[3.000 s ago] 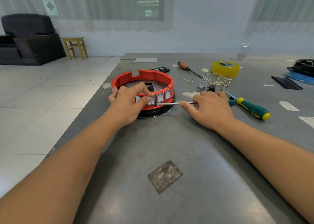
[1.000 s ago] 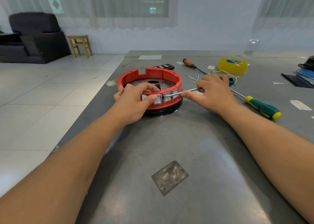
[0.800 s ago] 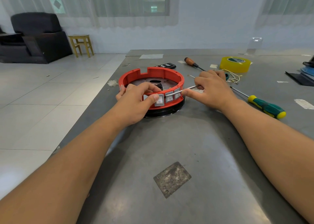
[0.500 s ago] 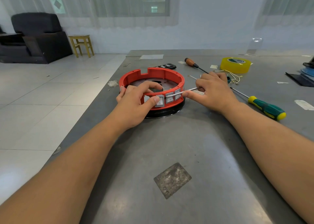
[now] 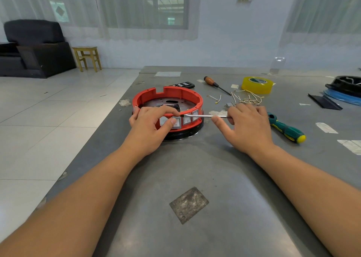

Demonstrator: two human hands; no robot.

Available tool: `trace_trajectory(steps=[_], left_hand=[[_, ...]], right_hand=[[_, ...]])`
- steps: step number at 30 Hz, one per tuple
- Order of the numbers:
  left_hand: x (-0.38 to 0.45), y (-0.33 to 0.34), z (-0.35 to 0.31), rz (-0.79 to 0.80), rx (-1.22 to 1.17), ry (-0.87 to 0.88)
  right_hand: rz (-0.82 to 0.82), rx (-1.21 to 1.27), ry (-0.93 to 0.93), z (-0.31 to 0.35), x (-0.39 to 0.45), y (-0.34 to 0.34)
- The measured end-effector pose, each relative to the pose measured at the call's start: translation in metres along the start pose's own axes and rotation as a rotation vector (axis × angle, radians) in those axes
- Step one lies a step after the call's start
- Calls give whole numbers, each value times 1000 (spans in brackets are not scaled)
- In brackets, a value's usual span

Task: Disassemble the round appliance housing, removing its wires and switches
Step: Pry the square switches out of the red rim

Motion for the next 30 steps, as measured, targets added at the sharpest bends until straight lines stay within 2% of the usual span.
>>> trace_trajectory(steps=[4,9,16,21,26,30], left_hand=[[-1,-1,0,-11,5,5],[0,0,2,-15,19,5],[2,2,5,-28,-1,-4],[3,4,8,-43,-32,6],[4,5,10,-57,-52,19],[3,3,9,-62,-92,35]], right_hand=[[38,79,-83,10,-14,-10],[169,169,-176,23,-26,-7],[249,270,-188,22,-25,3],[294,230,-179,26,-26,0],[101,216,-154,54,-12,-14],[-43,250,-206,86,10,-13]])
Point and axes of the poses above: each hand's wrist, its own x-axis towards the middle knuckle, its own y-axis out of the palm, z = x × y, the point moved 4 cm from there along x, towards the middle knuckle, and after that the axes turned 15 degrees about -y, right-handed, at the moved point
